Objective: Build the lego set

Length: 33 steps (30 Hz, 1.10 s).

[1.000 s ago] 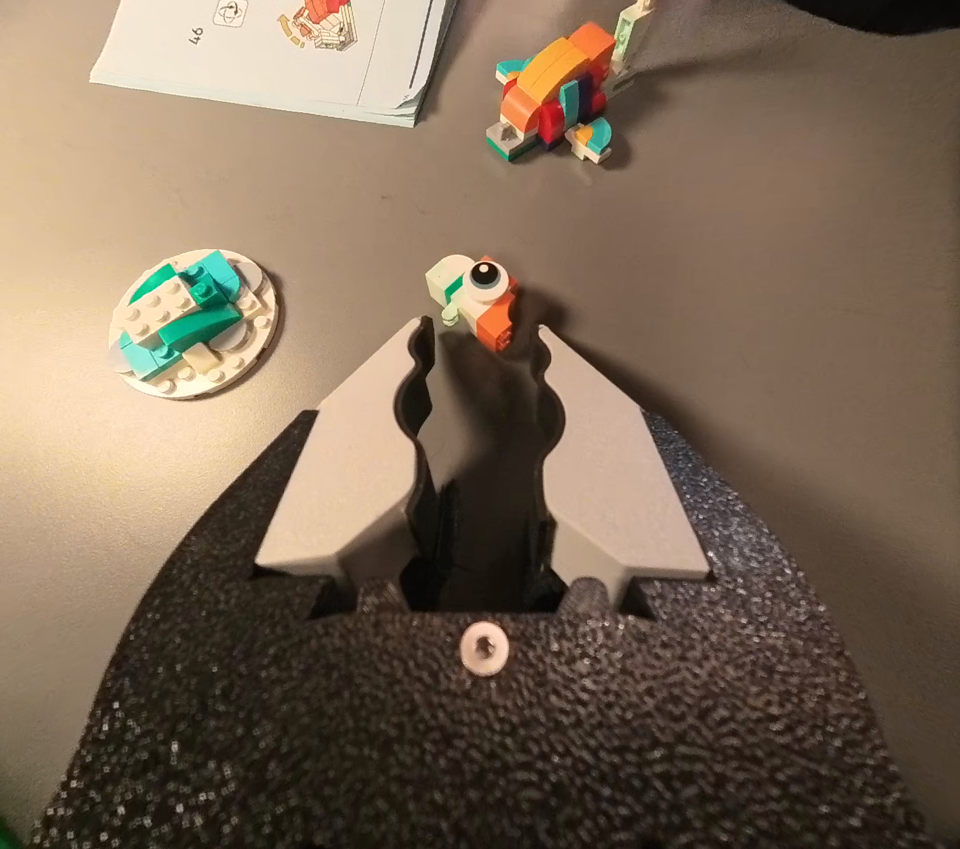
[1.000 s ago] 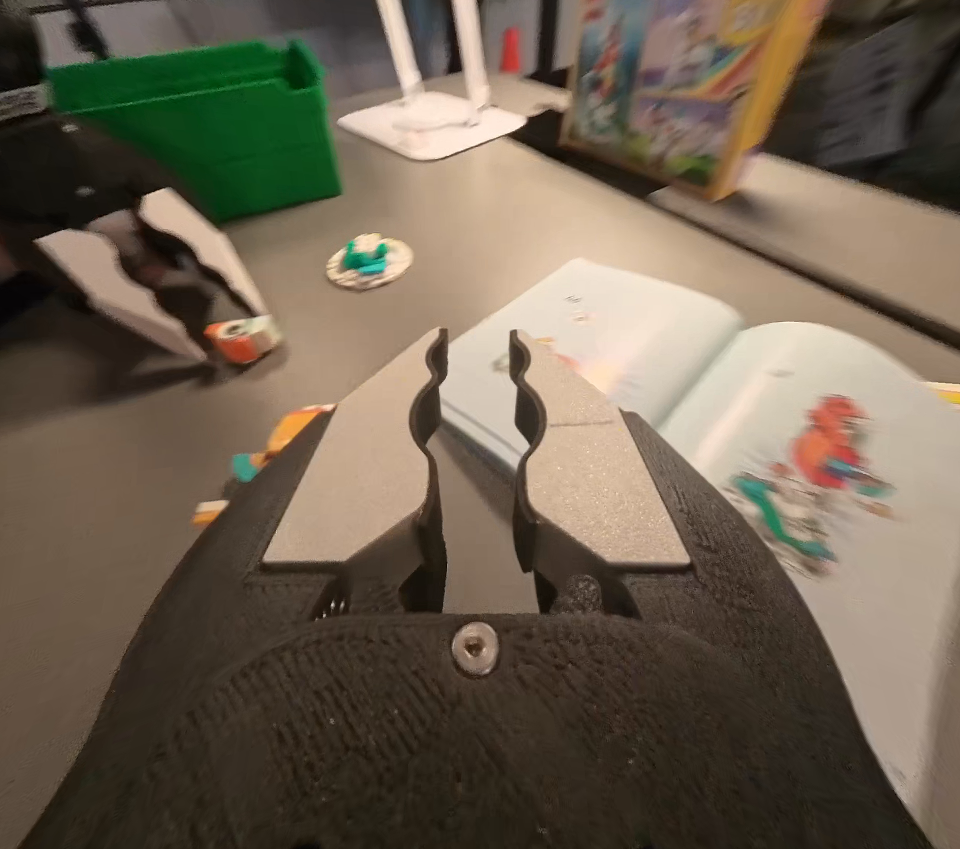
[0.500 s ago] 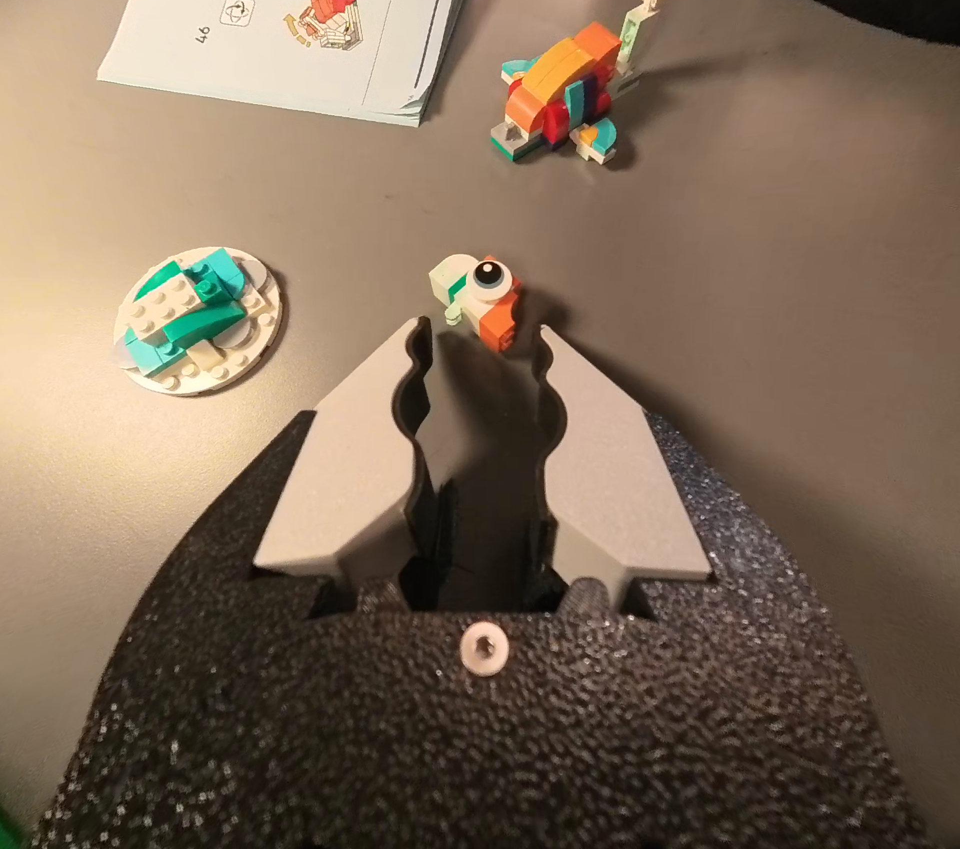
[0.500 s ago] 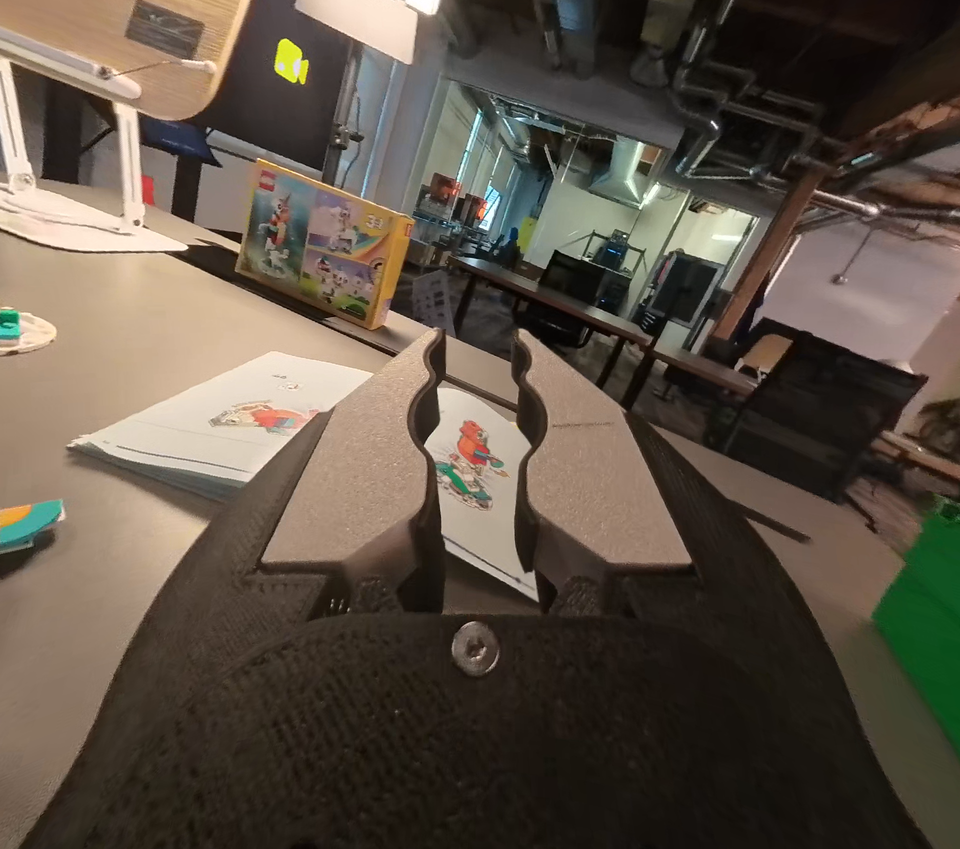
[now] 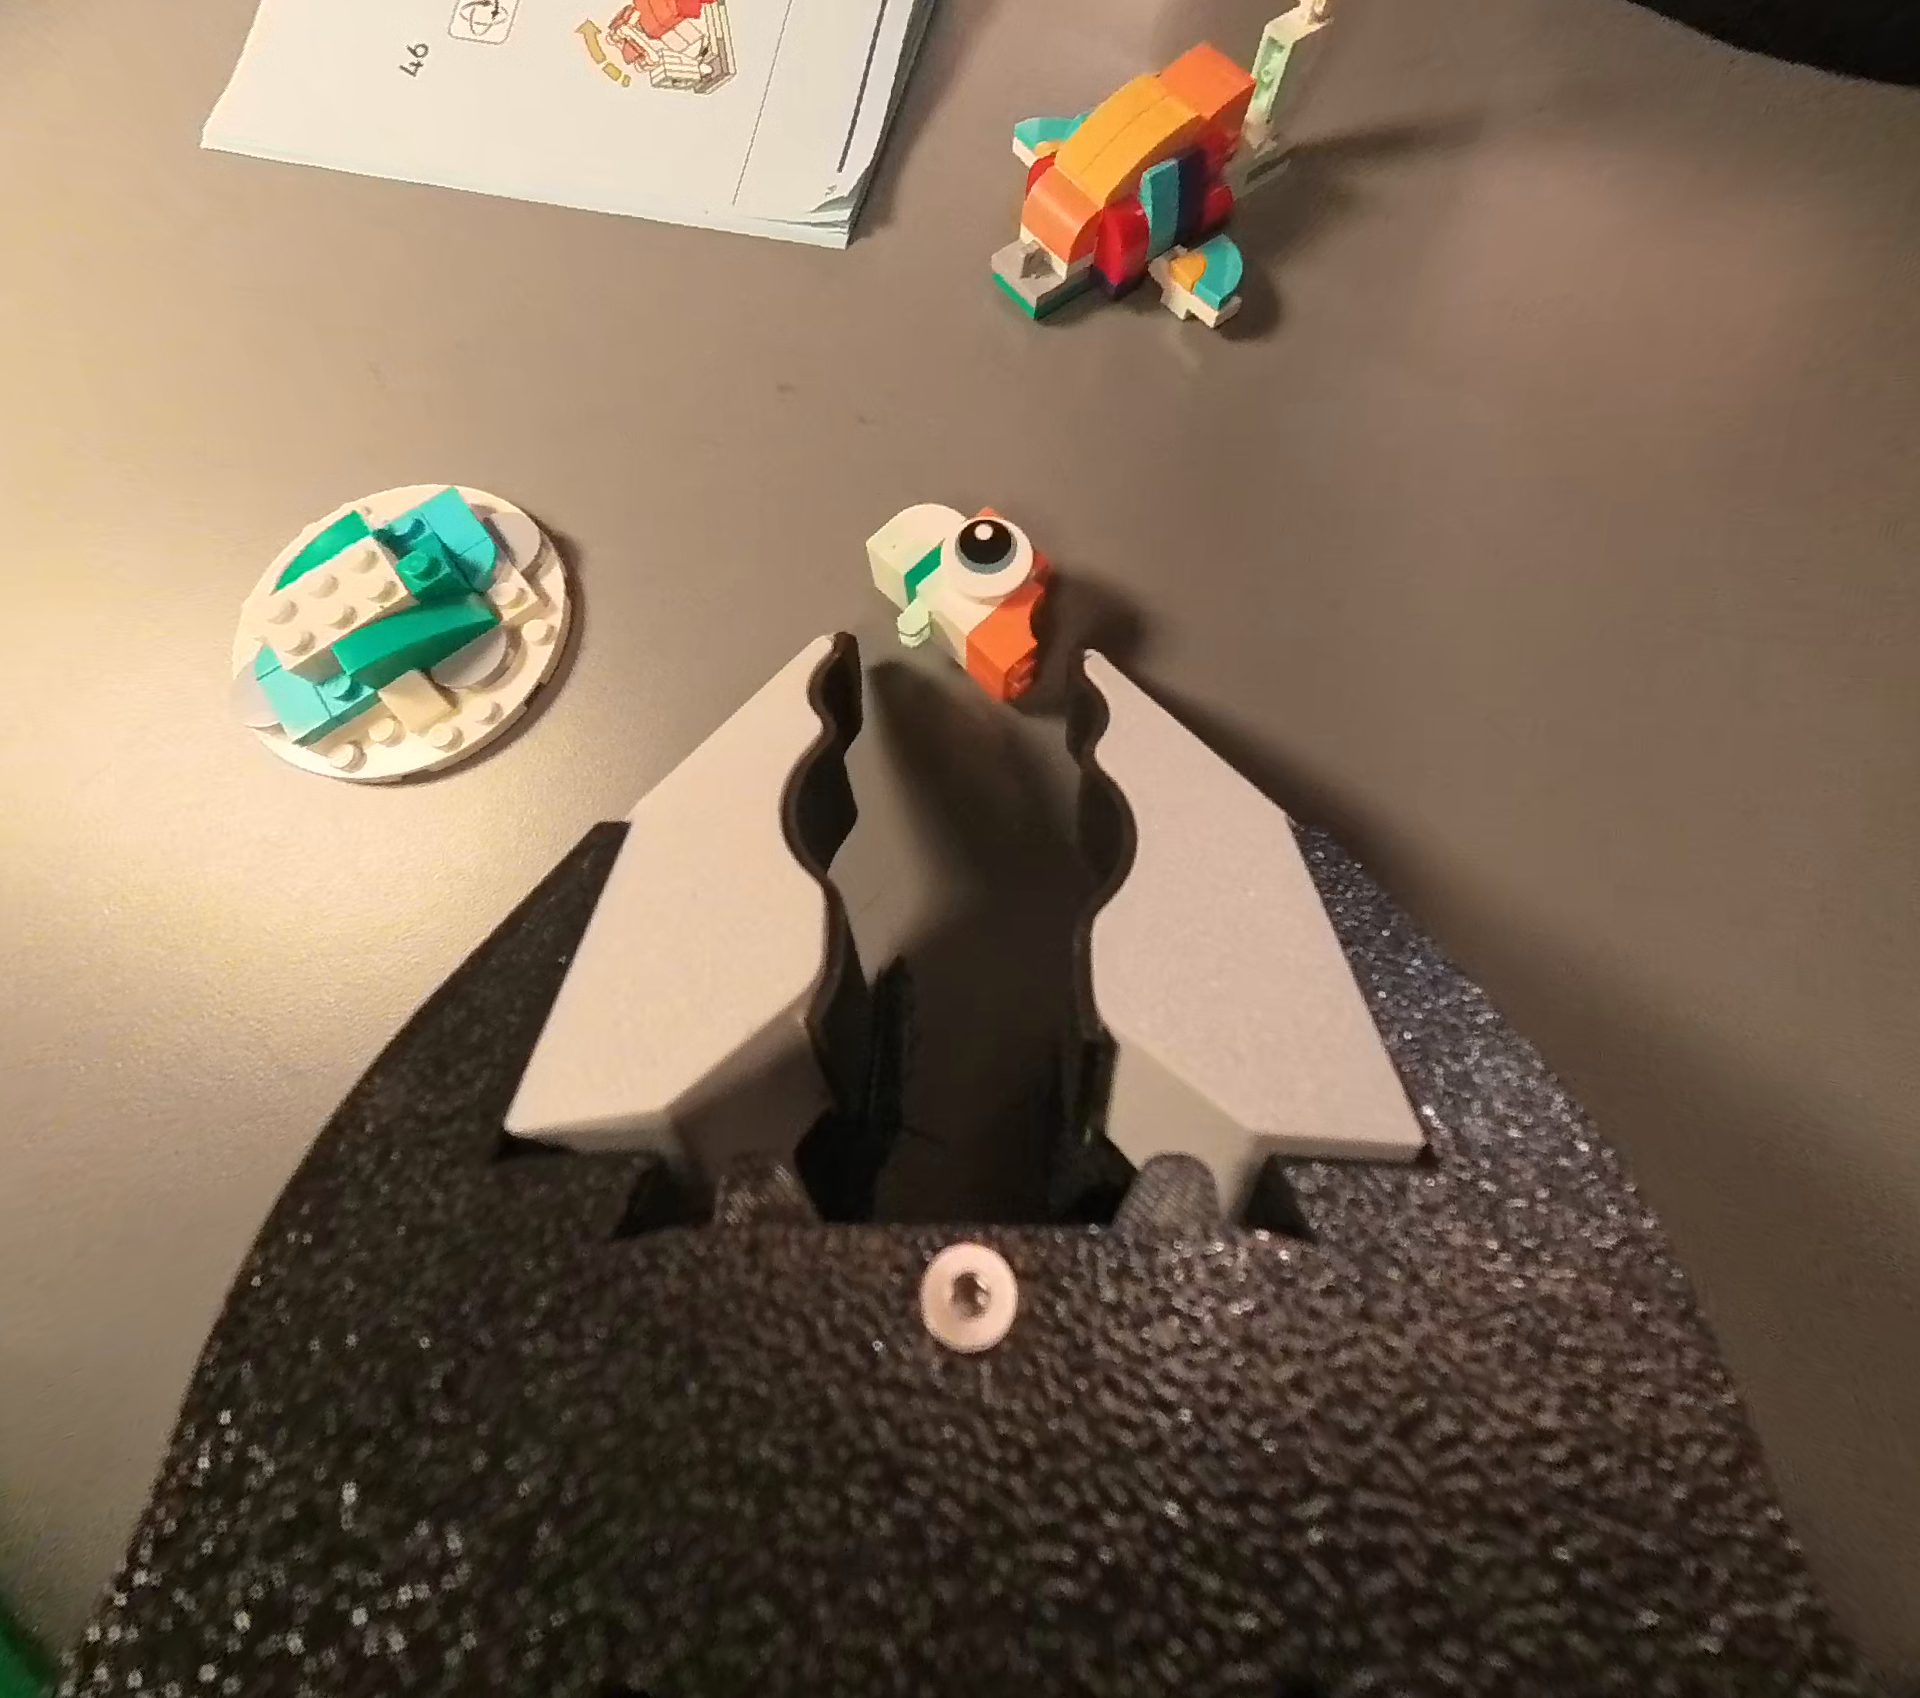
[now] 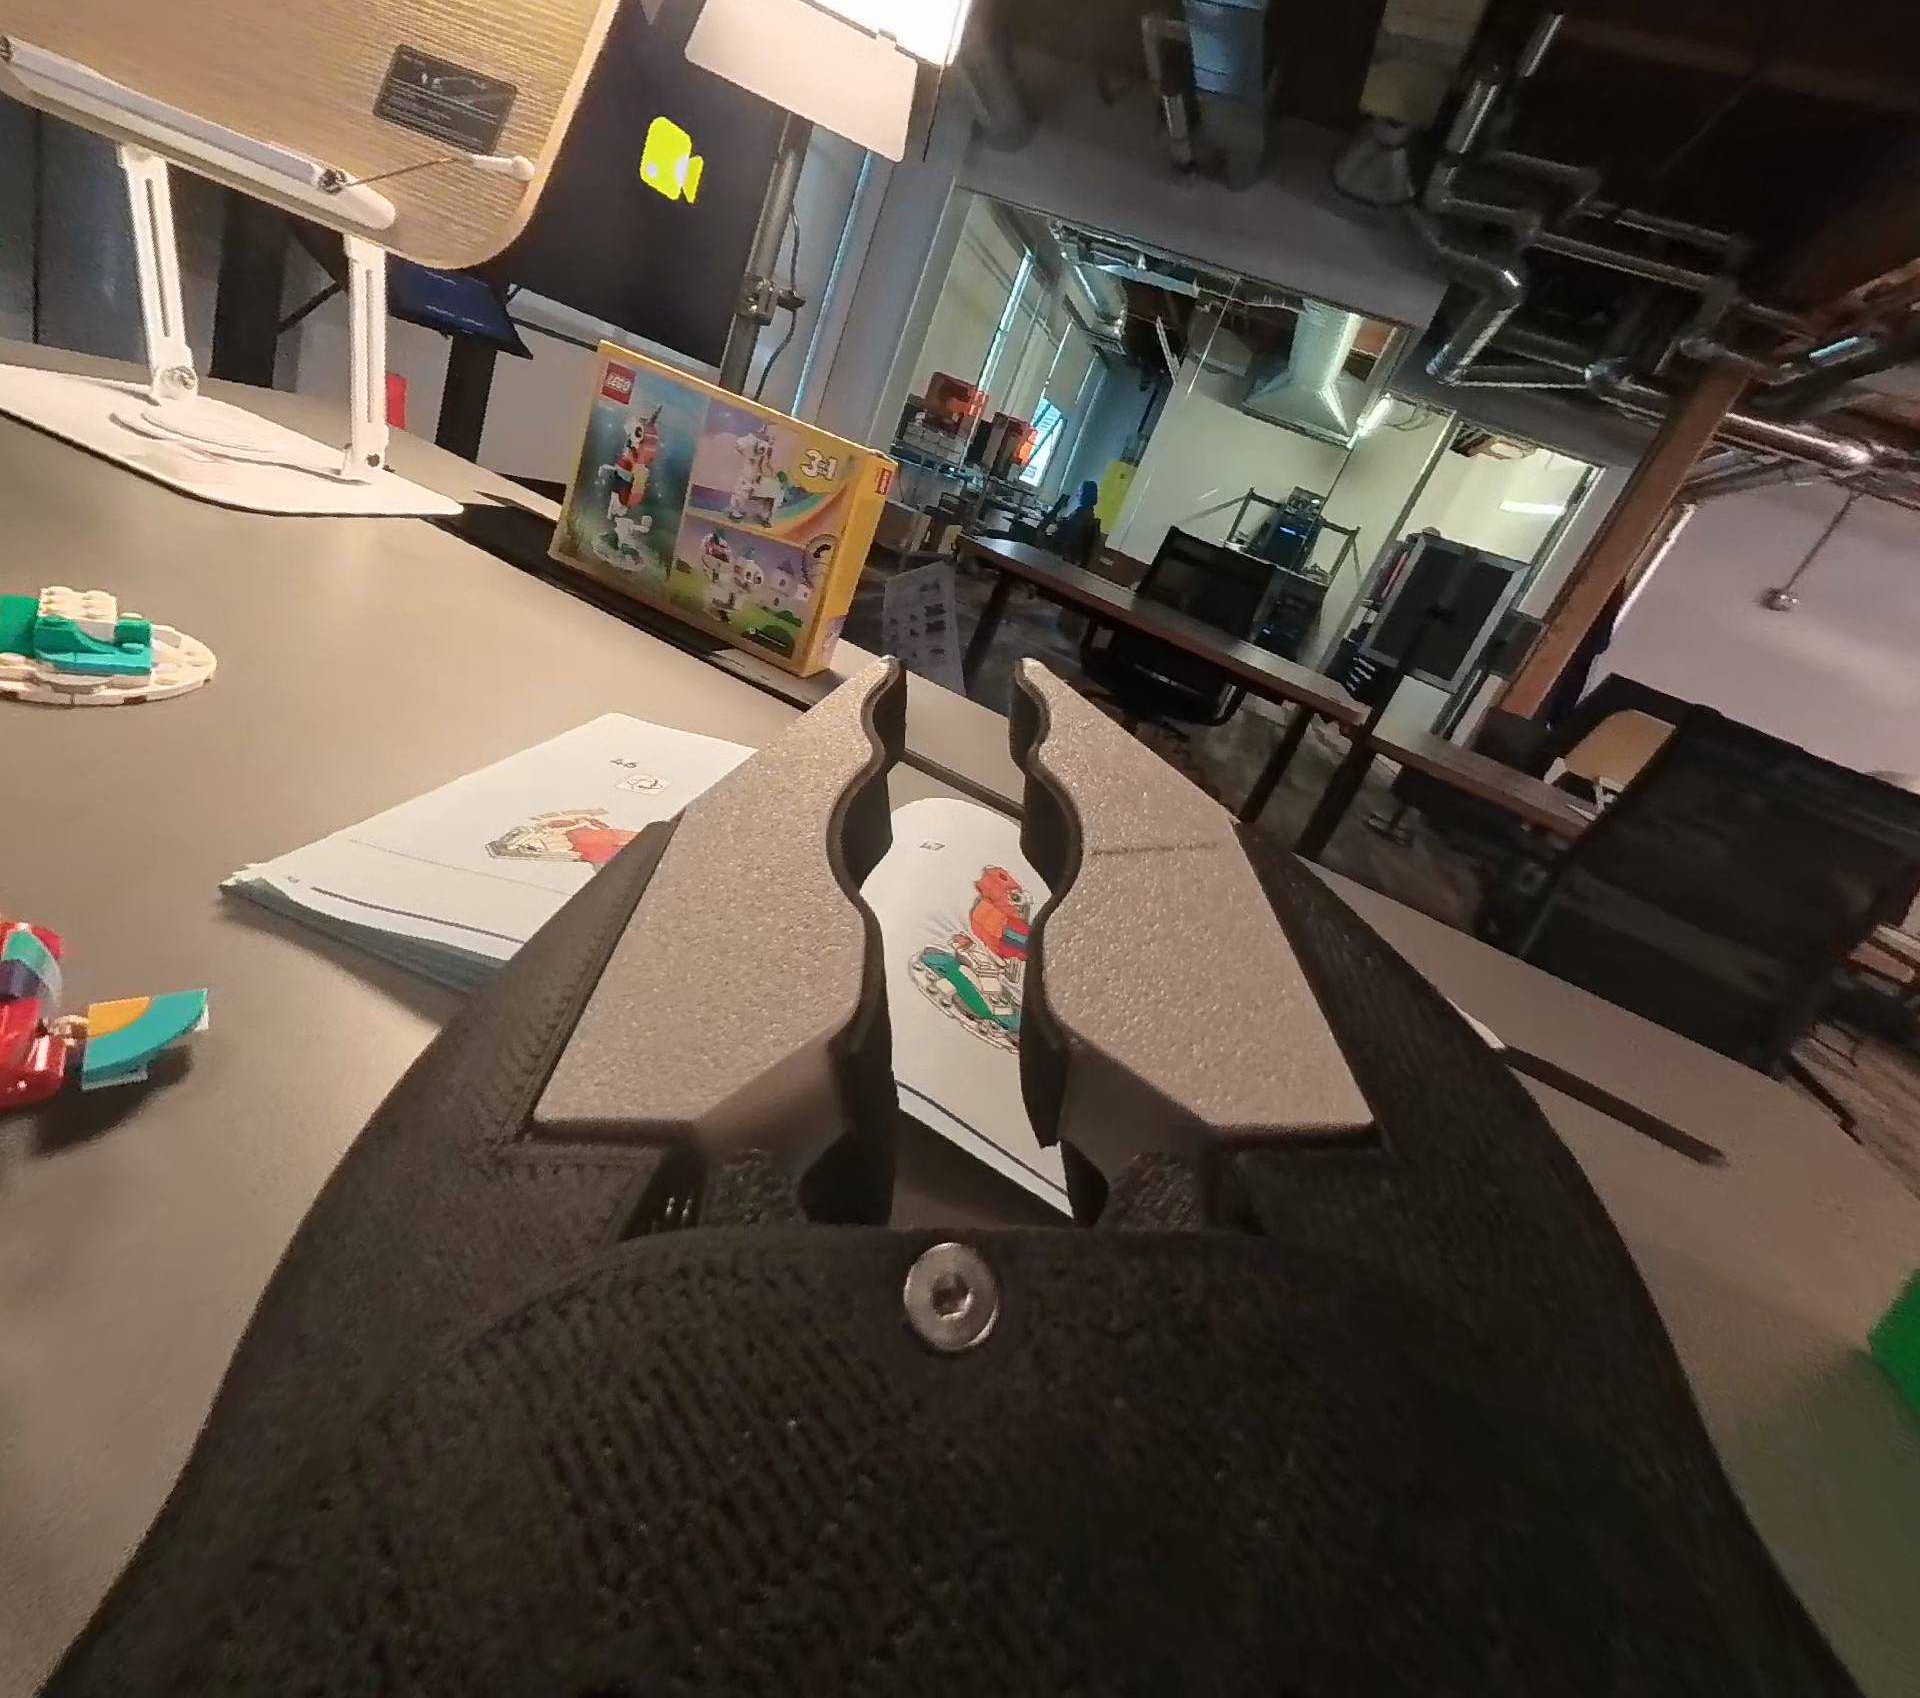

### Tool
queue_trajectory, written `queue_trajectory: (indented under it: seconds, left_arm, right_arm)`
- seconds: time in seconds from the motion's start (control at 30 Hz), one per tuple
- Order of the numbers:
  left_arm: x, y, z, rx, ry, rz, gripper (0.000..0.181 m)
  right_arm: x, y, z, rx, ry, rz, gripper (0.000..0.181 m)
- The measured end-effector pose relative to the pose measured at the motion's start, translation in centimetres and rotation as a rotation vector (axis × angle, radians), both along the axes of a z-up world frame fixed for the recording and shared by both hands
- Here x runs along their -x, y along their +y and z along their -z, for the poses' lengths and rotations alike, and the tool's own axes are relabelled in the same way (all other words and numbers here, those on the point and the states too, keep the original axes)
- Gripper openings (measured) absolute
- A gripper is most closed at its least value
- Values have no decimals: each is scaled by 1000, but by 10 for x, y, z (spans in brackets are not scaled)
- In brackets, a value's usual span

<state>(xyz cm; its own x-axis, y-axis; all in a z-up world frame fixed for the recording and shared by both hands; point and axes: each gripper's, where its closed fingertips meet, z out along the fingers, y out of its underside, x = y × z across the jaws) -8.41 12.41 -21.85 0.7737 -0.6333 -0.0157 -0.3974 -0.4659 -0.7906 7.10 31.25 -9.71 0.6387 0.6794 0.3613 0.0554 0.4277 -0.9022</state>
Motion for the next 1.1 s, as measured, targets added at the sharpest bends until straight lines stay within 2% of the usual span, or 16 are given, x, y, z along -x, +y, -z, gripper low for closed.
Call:
queue_trajectory:
  seconds: [0.4, 0.57, 0.93, 1.1]
  left_arm:
    - [-1, -1, -1, -8, 5, 11, 38]
    - [-1, 1, -1, -20, 14, -1, 34]
    - [-6, 5, -3, -65, 48, -12, 23]
    - [-5, 7, -5, -89, 59, -19, 23]
  right_arm:
    - [1, 0, 0, -4, -1, 0, 17]
    - [-1, -6, -9, -38, 7, -17, 19]
    - [30, -74, -34, -133, -123, -263, 28]
    - [48, -121, -39, -173, -194, -422, 29]
